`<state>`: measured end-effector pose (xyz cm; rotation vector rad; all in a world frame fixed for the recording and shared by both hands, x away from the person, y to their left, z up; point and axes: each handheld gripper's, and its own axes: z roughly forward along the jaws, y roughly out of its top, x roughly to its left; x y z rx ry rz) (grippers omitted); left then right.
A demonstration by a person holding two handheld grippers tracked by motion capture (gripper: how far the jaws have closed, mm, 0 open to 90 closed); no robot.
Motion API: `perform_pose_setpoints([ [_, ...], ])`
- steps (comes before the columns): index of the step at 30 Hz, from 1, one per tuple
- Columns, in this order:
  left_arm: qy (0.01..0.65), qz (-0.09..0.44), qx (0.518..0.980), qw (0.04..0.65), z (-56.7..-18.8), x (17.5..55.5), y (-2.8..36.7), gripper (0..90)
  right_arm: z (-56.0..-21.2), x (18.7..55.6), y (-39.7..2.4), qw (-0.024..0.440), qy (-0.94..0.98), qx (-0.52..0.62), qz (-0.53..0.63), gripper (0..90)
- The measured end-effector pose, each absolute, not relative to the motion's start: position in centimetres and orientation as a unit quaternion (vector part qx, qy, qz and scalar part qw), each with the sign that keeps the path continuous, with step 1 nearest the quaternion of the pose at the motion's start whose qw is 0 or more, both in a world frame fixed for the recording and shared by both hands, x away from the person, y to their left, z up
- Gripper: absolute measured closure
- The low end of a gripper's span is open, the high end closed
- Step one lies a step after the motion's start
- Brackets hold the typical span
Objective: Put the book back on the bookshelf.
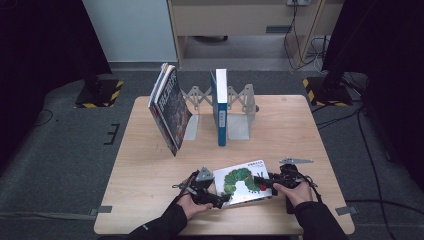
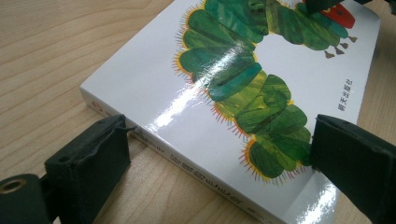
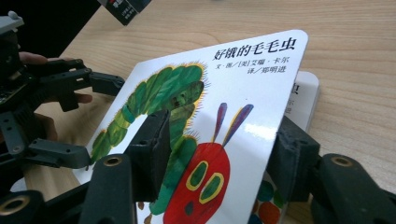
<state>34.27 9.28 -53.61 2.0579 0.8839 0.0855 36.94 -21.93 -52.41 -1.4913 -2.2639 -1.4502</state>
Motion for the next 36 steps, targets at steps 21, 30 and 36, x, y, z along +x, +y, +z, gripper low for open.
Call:
perform_pose_setpoints([
  [21,0.400,0.036,0.802,0.442,-53.2,34.9,10.4,19.3,-51.3,37.0,-22.7,0.034,-0.713,-0.486,-0.505,69.2],
  [30,0.411,0.030,0.789,0.456,-52.9,35.2,10.8,19.4,-50.4,36.9,-22.8,0.043,-0.695,-0.468,-0.544,78.5],
  [36,0.414,0.030,0.784,0.462,-52.5,35.3,11.0,19.4,-50.0,36.8,-22.8,0.050,-0.688,-0.464,-0.556,81.2],
])
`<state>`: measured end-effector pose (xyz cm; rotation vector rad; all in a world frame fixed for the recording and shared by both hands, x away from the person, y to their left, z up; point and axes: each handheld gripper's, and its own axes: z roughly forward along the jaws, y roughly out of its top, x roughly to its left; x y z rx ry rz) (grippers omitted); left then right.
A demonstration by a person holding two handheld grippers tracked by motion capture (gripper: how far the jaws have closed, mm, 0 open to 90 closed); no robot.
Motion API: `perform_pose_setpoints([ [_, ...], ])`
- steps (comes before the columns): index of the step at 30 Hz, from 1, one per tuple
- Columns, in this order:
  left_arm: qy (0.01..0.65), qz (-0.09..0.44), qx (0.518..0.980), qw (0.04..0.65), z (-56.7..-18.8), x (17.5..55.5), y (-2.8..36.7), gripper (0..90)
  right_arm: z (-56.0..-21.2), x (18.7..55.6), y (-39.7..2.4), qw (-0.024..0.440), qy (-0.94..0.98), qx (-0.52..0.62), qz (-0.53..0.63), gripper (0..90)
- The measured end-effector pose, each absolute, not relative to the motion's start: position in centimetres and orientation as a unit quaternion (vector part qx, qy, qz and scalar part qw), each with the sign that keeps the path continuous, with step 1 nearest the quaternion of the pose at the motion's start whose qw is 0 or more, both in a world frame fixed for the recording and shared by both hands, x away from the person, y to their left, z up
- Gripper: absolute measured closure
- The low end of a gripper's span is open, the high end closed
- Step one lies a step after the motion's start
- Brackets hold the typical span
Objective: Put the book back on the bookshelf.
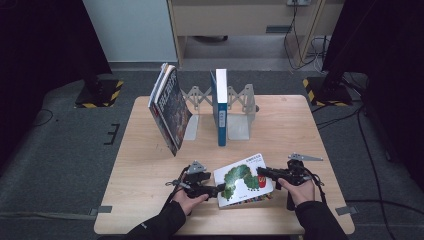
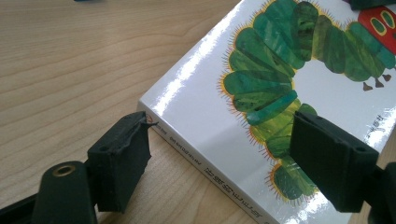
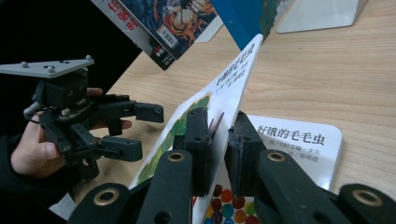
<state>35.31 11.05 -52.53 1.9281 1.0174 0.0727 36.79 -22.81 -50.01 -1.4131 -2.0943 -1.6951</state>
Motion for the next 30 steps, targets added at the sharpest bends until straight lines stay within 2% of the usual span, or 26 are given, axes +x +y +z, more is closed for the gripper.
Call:
perform_pose_setpoints([
  [9,0.414,0.009,0.783,0.464,-52.8,35.3,10.8,17.4,-49.0,36.5,-23.2,0.040,-0.683,-0.430,-0.588,84.9],
  [21,0.400,-0.036,0.777,0.484,-53.9,36.3,10.4,11.9,-48.9,36.4,-23.3,0.041,-0.685,-0.419,-0.594,85.2],
  [25,0.400,-0.033,0.778,0.483,-53.9,36.2,10.3,13.0,-49.2,36.5,-23.4,0.039,-0.685,-0.428,-0.588,83.3],
  [30,0.397,-0.022,0.782,0.480,-53.9,36.2,10.3,15.4,-49.6,36.4,-23.3,0.006,-0.705,-0.439,-0.556,75.9],
])
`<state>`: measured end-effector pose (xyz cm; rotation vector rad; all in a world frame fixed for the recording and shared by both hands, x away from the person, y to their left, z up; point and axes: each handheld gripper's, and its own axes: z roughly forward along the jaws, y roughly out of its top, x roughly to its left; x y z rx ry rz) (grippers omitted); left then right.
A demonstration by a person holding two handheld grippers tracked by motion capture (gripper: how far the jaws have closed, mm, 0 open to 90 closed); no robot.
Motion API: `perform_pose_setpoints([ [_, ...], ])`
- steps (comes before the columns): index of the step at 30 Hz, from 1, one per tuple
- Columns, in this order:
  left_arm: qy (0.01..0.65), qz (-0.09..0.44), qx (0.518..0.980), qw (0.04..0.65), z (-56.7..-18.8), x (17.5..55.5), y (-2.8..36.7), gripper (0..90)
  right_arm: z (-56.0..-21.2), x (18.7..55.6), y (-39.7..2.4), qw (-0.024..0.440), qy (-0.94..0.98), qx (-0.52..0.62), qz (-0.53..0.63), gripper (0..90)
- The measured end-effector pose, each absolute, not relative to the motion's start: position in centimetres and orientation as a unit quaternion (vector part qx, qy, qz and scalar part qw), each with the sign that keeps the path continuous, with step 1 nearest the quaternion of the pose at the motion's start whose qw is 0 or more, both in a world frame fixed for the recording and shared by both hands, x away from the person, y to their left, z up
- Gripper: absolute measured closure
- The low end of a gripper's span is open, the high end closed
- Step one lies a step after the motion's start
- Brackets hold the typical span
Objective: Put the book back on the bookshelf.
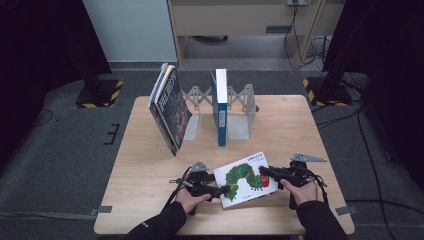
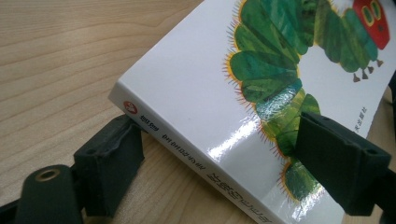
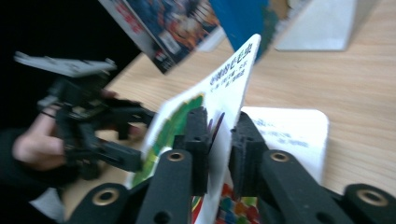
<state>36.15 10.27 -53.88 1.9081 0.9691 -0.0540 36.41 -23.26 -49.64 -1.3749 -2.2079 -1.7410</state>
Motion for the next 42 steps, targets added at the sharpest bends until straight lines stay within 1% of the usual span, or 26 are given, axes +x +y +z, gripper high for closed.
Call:
perform_pose_setpoints([
  [1,0.396,-0.020,0.783,0.479,-53.9,36.1,10.3,16.3,-49.8,36.4,-23.2,-0.006,-0.716,-0.442,-0.541,72.6],
  [5,0.391,-0.010,0.788,0.475,-53.9,36.1,10.2,19.5,-50.5,36.4,-22.8,-0.028,-0.741,-0.449,-0.498,64.1],
  [9,0.389,-0.006,0.791,0.473,-53.8,36.1,10.2,21.1,-51.2,36.5,-22.3,-0.034,-0.763,-0.452,-0.461,57.1],
  [17,0.388,-0.011,0.792,0.472,-53.8,36.1,10.2,23.1,-51.6,36.5,-22.0,-0.027,-0.768,-0.452,-0.453,56.3],
  [24,0.386,-0.016,0.790,0.477,-53.5,36.0,10.2,24.0,-51.5,36.5,-21.8,-0.032,-0.771,-0.440,-0.459,54.8],
  [28,0.386,-0.012,0.784,0.486,-53.0,35.9,10.3,27.5,-51.2,36.5,-21.7,-0.036,-0.771,-0.429,-0.470,54.0],
  [32,0.386,-0.006,0.776,0.498,-52.5,35.8,10.5,33.4,-51.0,36.4,-21.7,-0.037,-0.765,-0.427,-0.480,53.2],
  [35,0.384,-0.003,0.773,0.505,-52.3,35.7,10.6,37.8,-50.9,36.5,-21.8,-0.046,-0.763,-0.426,-0.484,51.9],
  [42,0.390,-0.009,0.767,0.509,-52.1,35.5,10.7,42.2,-50.9,36.4,-21.7,-0.056,-0.763,-0.425,-0.484,49.1],
])
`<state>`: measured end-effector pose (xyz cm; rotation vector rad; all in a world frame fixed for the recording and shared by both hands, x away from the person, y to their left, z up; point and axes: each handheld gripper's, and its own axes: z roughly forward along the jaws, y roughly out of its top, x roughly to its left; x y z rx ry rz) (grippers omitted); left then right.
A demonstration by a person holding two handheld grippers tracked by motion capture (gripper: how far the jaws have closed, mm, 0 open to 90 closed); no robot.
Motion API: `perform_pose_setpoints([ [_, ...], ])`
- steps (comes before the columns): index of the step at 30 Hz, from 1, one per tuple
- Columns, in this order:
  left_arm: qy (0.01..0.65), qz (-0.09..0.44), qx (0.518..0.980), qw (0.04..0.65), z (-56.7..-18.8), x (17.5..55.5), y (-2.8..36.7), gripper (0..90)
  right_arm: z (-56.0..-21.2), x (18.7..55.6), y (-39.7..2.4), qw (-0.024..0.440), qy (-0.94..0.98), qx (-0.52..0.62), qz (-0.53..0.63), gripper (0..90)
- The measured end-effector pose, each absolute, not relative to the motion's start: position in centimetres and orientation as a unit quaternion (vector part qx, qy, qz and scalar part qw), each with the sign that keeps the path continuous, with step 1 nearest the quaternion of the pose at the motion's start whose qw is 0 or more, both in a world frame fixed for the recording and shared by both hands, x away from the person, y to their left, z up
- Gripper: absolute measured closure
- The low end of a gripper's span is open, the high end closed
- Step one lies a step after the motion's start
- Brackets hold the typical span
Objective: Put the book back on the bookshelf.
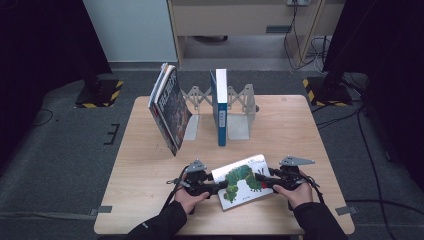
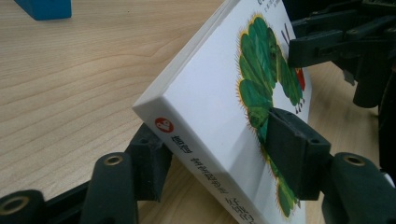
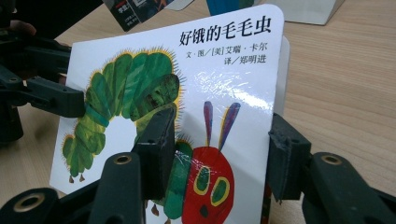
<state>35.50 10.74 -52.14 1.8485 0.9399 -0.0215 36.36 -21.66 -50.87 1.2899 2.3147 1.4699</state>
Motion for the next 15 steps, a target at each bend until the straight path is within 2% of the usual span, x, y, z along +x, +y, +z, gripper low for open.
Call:
perform_pose_setpoints([
  [12,0.383,0.002,0.769,0.511,-51.81,35.19,10.69,46.2,-50.87,36.43,-22.19,0.082,0.761,0.442,0.468,39.6],
  [15,0.381,-0.002,0.766,0.518,-51.59,35.08,10.73,49.0,-51.37,36.55,-22.16,0.071,0.765,0.449,0.456,39.4],
])
